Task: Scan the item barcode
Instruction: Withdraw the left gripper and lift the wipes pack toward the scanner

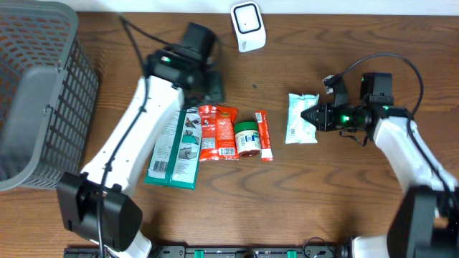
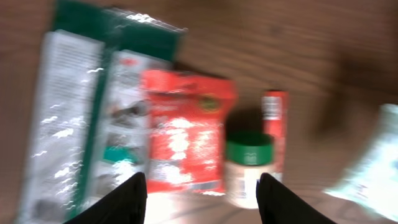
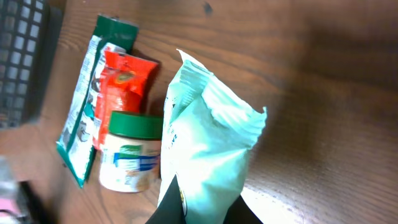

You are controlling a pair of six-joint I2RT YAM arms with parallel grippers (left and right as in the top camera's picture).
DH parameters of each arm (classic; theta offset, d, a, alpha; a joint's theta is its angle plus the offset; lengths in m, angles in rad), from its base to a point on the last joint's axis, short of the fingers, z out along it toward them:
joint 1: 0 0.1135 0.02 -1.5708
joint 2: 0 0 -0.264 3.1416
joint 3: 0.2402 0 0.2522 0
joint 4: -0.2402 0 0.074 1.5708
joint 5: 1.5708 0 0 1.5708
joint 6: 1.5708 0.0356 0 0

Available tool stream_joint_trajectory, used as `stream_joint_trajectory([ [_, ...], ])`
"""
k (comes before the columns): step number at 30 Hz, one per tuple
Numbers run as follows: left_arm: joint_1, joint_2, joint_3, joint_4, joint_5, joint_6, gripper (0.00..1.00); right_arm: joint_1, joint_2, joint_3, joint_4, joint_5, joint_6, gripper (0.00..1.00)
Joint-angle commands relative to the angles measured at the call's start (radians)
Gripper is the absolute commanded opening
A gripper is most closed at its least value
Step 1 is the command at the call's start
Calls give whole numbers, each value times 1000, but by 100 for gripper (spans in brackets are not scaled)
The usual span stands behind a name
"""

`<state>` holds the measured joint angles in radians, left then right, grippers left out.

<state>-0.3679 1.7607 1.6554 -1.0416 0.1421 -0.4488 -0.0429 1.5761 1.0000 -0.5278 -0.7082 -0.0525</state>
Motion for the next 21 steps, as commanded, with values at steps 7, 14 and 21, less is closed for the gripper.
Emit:
stream_joint_trajectory([
  [7,203,-10,11,-85,-109,59,65,162,-130,206,-211,316,30,1],
  [14,307,-10,11,-83,-119,145,74,266,-112,515,-417,554,46,1],
  [21,352,-10,11,-87,-128,145,83,346,24,892,-560,640,43,1],
])
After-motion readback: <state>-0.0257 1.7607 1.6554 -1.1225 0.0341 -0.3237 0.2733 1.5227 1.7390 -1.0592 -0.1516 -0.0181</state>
